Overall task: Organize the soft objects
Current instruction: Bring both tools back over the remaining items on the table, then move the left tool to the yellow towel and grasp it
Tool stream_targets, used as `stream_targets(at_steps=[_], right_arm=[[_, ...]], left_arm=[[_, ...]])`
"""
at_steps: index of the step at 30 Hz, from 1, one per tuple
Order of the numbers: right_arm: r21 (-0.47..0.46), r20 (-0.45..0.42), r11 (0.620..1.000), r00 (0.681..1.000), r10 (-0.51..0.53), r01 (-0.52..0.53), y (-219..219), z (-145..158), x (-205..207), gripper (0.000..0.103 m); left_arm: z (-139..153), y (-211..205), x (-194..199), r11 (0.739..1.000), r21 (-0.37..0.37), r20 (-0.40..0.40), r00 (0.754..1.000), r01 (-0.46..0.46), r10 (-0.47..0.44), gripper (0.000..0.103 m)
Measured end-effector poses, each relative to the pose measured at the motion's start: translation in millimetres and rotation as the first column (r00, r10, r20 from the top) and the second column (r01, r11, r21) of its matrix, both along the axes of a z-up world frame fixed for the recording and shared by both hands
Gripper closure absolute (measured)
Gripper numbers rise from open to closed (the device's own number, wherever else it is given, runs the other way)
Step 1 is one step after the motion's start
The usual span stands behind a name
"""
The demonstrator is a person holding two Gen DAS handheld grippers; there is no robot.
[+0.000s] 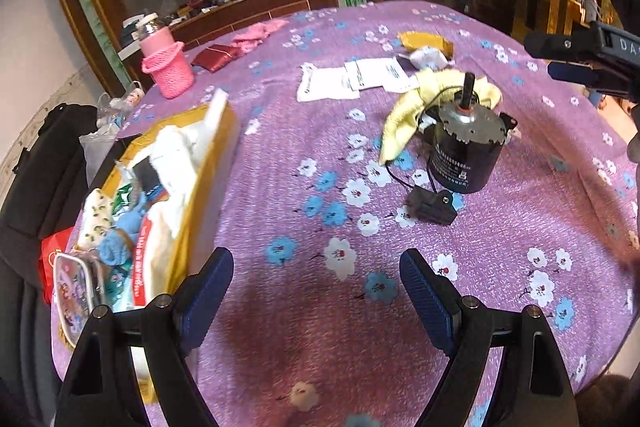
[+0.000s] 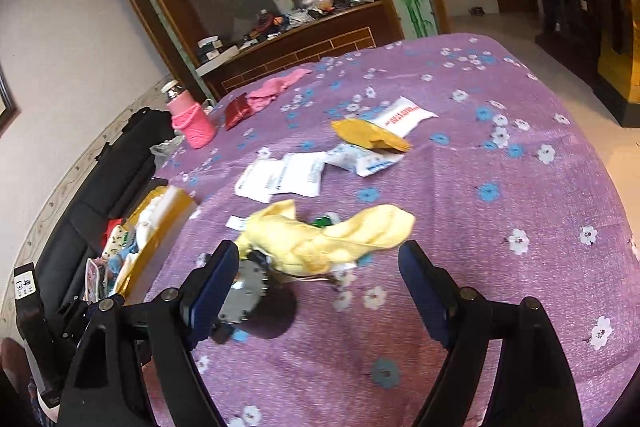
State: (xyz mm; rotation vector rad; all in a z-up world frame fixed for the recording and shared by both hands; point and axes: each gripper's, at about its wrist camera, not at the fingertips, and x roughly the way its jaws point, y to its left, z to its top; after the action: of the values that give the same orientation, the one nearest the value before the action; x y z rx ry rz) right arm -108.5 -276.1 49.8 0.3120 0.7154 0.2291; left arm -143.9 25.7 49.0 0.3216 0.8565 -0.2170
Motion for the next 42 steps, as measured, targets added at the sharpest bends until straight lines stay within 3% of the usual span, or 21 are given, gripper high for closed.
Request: stream_targets(at_steps=[8,10,17,24,28,30,34,39,42], right_arm=[[-0.009,-0.016,0.999,0.999,-0.037,0.036,-16,-3,12,0.022],[-0.009,-0.02,0.999,0.998,-0.053,0.052,-21,-2,16,0.022],[-0.003,-0.058,0.994,0.992,-0.11,0.11,-38,-5,38,0.022],[0.045,-0.15,0.997,0.987,-0.052,0.059,-25,-22,61,0.022],[-0.019,-0.158,0.999,0.987,-0.041,0.038,-13,-20,79,0.022],[-0.041,-0.211,0.999,0.977,-0.029,0.021,-8,-23,90,0.022],[0.003,-0.262,1.0,0.965,0.009,-0.008,-9,-22,79,0.022],[0.278,-0.344,0.958,0.923,0.172,-0.075,-21,-39,61,0.022],[0.301,-0.374,0.952,0.911,0.171,-0.056,-13,-49,81,0.022]], left_arm=[[-25,-14,19,1.0,0.025,-0.071,0.997,0.011,-0.01,0.015],[-34,-13,24,1.0,0.019,-0.106,0.994,0.008,-0.006,0.011],[-42,6,36,0.994,-0.099,-0.155,0.987,-0.047,0.031,0.001],[-42,7,31,0.993,-0.112,-0.124,0.992,-0.022,0.008,0.001],[-42,6,30,0.994,-0.108,-0.125,0.992,-0.014,0.0,0.001],[-43,7,31,0.994,-0.109,-0.124,0.992,-0.008,-0.006,0.001],[-43,7,29,0.994,-0.113,-0.119,0.993,-0.004,-0.01,0.001],[-43,7,29,0.993,-0.116,-0.117,0.993,-0.004,-0.01,0.001],[-42,7,30,0.993,-0.118,-0.118,0.993,-0.005,-0.009,0.001]])
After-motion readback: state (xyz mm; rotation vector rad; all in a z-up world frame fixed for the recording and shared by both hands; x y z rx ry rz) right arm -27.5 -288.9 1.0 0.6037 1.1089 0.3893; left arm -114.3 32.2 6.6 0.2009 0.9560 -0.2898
